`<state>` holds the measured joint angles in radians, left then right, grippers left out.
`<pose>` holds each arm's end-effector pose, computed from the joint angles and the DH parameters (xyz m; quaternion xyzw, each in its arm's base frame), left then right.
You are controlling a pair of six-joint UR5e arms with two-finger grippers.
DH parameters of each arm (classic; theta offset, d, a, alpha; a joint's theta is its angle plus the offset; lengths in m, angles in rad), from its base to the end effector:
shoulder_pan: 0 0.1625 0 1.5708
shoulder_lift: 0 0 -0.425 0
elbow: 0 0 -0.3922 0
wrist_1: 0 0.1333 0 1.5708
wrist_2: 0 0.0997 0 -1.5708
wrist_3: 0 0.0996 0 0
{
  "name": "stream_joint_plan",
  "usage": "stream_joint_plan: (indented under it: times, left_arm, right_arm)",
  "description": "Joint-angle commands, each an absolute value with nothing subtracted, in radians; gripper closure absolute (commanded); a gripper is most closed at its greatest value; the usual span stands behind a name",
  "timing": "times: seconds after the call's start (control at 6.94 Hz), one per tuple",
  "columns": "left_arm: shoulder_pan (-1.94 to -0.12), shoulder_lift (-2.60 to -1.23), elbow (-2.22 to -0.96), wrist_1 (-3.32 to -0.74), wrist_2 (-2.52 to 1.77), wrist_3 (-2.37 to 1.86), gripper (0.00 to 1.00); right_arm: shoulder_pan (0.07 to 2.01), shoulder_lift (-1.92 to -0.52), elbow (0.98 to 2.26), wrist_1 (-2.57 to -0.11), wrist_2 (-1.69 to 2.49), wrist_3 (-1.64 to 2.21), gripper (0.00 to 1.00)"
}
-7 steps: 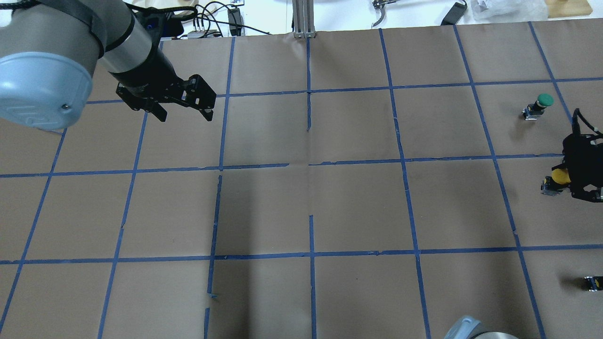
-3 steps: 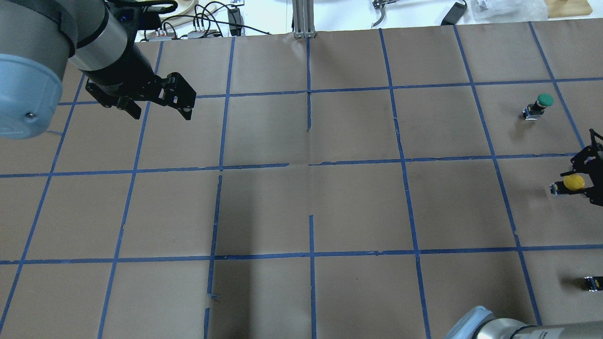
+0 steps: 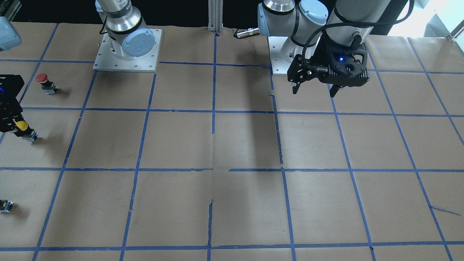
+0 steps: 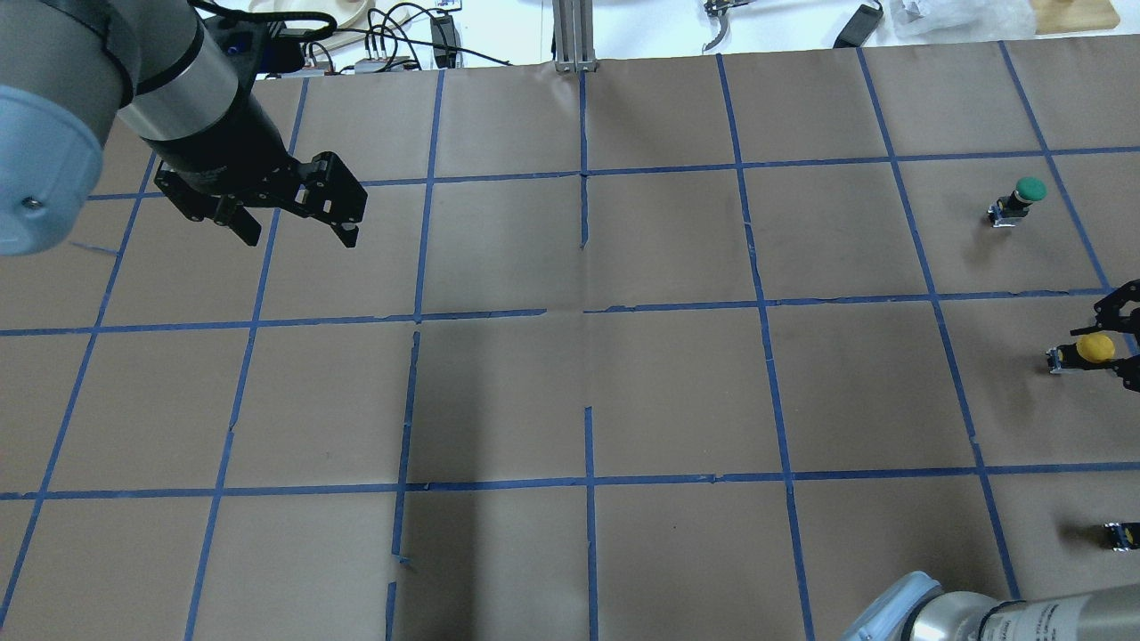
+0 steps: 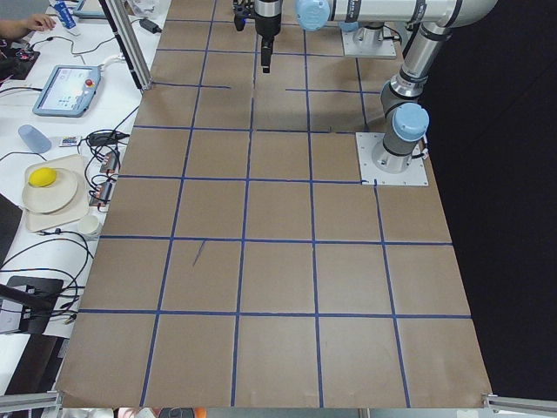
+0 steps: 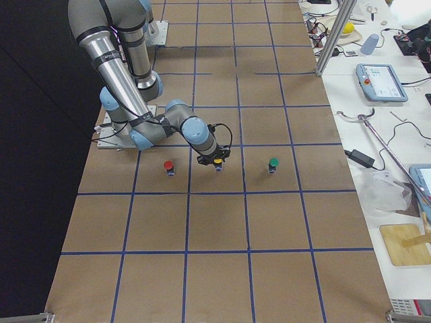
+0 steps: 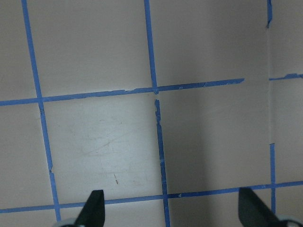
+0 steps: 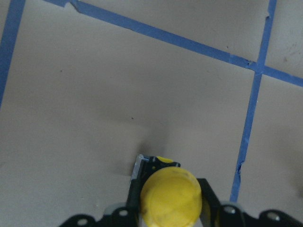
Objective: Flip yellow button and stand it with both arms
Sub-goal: 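Lower the button upright with the right gripper and release it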
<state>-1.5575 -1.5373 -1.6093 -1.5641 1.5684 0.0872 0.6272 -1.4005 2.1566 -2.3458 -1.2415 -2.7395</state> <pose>-0.1272 -0.4796 0.4859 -0.0369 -0.9993 0.0009 0.0012 -0.2744 -0.4033 0.2199 0.7724 -0.6135 0.1554 0.0528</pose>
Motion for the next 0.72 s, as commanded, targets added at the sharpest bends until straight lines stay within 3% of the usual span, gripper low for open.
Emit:
stream_joint_plan:
  times: [0.0, 0.29, 0.58]
  left_arm:
    - [-1.557, -1.536, -1.606, -1.591, 1.588, 0.084, 0.00]
    - [-1.555, -1.546, -1.588, -1.586, 1.575, 0.081, 0.01]
    - [-1.554, -1.548, -1.586, -1.578, 1.568, 0.062, 0.01]
  right_arm:
    - [0.626, -1.362, 2.145, -2.348, -1.250, -2.677, 0.00]
    - [0.638, -1.377, 2.084, -2.338, -1.256, -2.602, 0.00]
    - [0.655, -1.378, 1.950, -2.163, -1.252, -2.522, 0.00]
